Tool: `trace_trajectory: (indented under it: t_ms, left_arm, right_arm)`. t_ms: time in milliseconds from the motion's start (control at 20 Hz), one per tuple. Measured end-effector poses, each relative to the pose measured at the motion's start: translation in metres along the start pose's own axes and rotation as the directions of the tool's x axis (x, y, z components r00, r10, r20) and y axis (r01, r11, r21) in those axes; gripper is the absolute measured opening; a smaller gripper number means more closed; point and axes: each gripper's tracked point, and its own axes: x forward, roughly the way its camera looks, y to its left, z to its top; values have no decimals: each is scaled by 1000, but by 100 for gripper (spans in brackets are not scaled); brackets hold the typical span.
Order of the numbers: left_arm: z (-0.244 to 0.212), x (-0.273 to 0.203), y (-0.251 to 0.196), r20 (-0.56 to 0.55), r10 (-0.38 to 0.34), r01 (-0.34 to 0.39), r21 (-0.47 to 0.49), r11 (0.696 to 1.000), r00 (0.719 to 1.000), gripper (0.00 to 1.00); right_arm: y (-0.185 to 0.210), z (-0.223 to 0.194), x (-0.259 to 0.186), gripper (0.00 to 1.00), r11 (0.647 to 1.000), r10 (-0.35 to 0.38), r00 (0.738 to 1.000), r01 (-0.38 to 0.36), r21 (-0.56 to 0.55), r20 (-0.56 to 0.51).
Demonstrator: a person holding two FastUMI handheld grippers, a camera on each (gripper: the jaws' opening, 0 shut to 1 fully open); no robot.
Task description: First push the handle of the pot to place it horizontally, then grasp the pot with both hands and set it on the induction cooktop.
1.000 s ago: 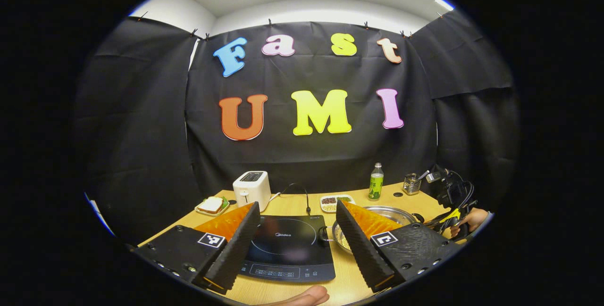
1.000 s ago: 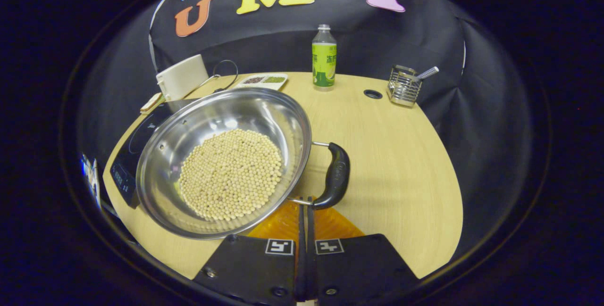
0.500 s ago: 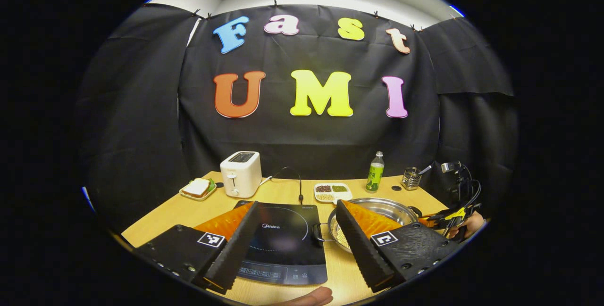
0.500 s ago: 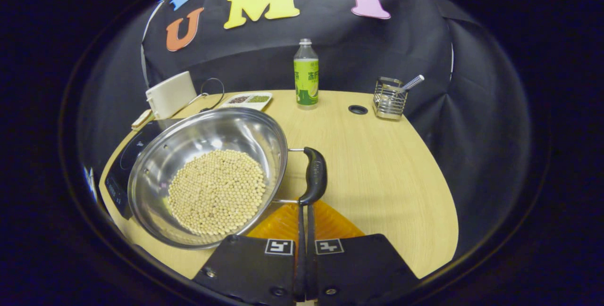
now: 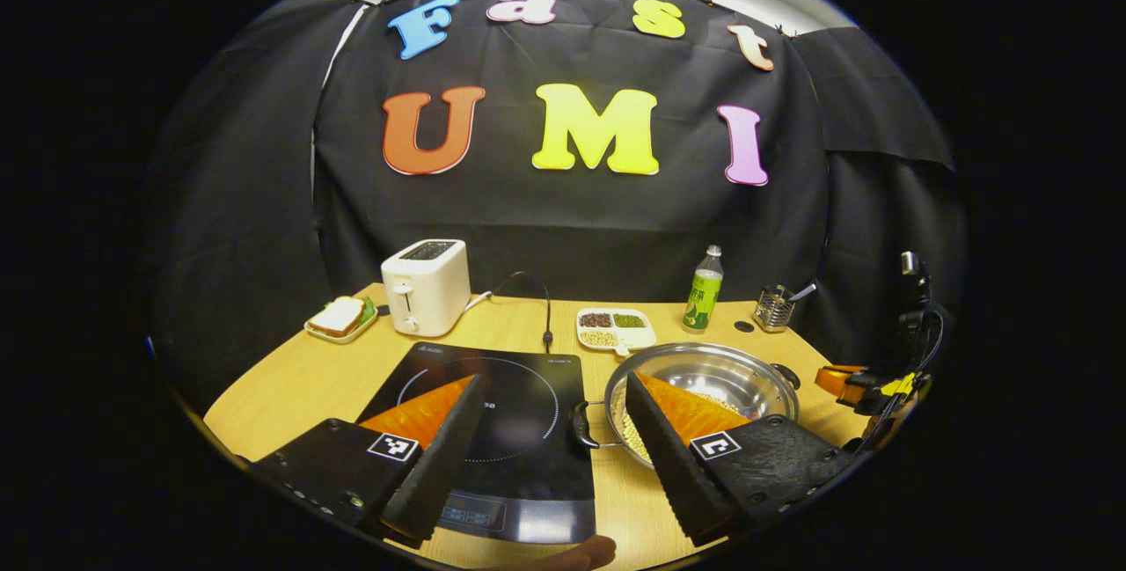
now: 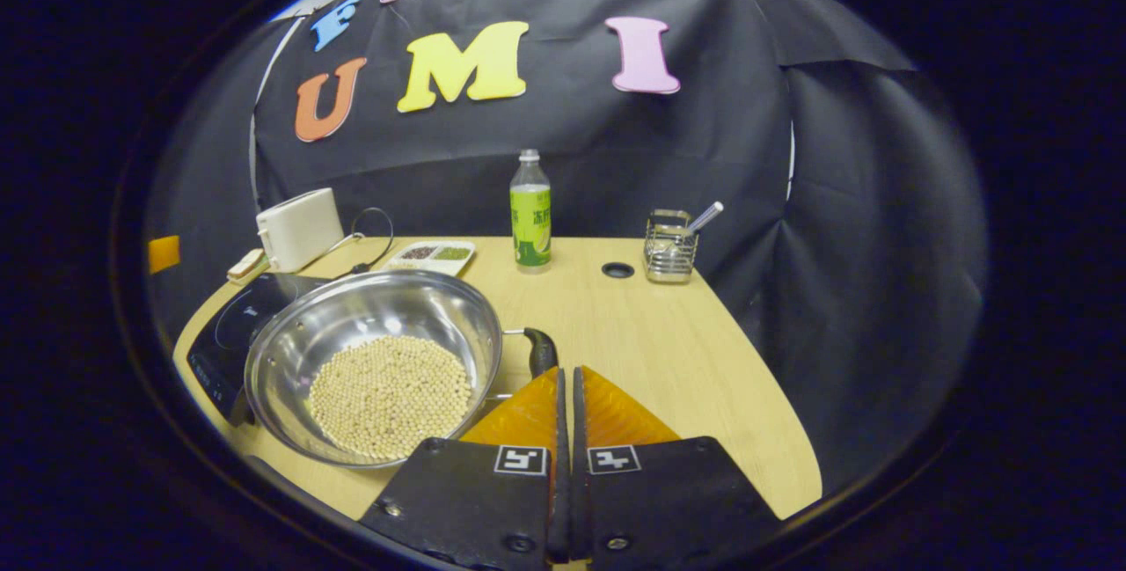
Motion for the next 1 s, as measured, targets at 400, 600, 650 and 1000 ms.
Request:
trace_trajectory:
  t_ms: [400,600,650,1000]
  left_arm:
    - [-46,46,-28,-142,-49,54,30,998,989,95]
    - [-73,70,-32,-224,-56,56,-4,998,973,95]
    - [-81,74,-33,-252,-59,58,-11,998,966,95]
    - [-107,95,-45,-376,-95,93,-25,995,922,92]
  right_arm:
    - [11,8,7,50,999,26,1000,-26,34,11]
    - [20,0,27,88,999,41,998,-40,25,-49]
    - [25,-1,33,89,998,51,997,-50,29,-64]
    - [36,-20,61,88,998,65,986,-61,33,-151]
